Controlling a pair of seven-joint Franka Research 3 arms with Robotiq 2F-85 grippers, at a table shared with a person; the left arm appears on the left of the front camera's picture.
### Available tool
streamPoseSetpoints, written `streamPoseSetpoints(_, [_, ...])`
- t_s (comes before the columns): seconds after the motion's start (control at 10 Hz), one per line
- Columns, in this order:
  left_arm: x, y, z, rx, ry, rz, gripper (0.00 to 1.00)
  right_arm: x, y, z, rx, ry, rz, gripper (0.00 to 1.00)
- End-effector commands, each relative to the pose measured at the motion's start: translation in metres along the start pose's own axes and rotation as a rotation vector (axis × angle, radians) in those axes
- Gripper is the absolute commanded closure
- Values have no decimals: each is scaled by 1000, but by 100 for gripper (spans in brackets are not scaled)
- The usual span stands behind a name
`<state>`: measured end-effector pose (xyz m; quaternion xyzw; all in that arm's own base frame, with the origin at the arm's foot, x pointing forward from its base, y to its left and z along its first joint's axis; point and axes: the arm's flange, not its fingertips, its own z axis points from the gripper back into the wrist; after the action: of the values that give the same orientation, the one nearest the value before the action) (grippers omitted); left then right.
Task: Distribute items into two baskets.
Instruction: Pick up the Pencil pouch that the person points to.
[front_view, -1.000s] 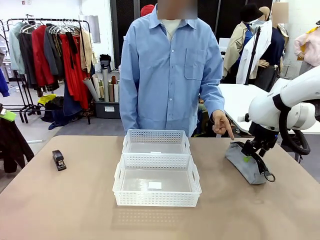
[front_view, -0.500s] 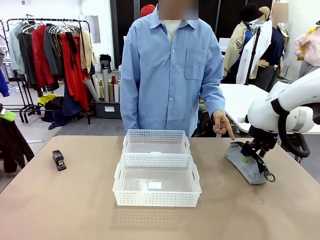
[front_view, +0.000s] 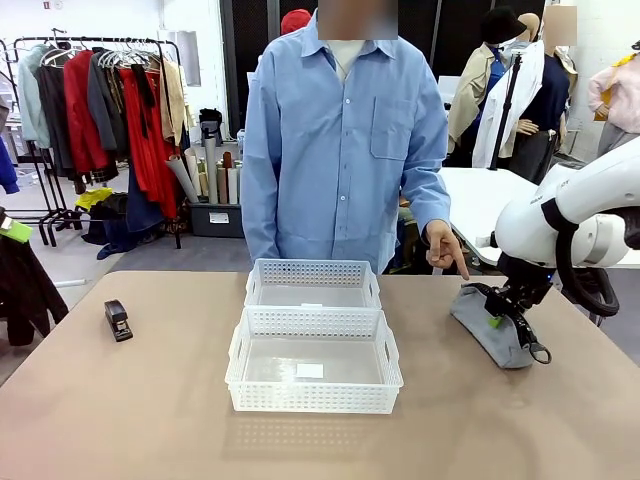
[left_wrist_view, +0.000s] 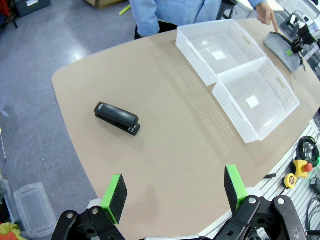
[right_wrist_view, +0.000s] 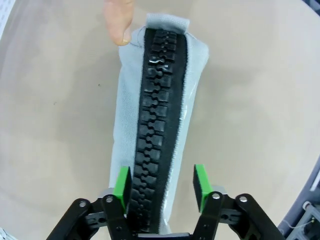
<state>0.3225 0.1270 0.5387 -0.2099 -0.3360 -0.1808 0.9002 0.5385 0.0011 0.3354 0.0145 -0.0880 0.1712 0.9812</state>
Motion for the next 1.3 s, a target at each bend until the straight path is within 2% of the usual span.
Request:
streamPoseSetpoints(0.0, [0,0,0,-3,0,0,0,0,0,-2,4,-4,-4,86])
streamPoseSetpoints(0.1, [0,0,0,-3,0,0,0,0,-1,-2,8,-6,-6,100])
streamPoseSetpoints(1.0, [0,0,0,-3,0,0,0,-1,-4,5,21,8,-1,100])
streamPoseSetpoints(1.2, [0,0,0,-3,0,0,0,-5,0,22,52,38,27,100])
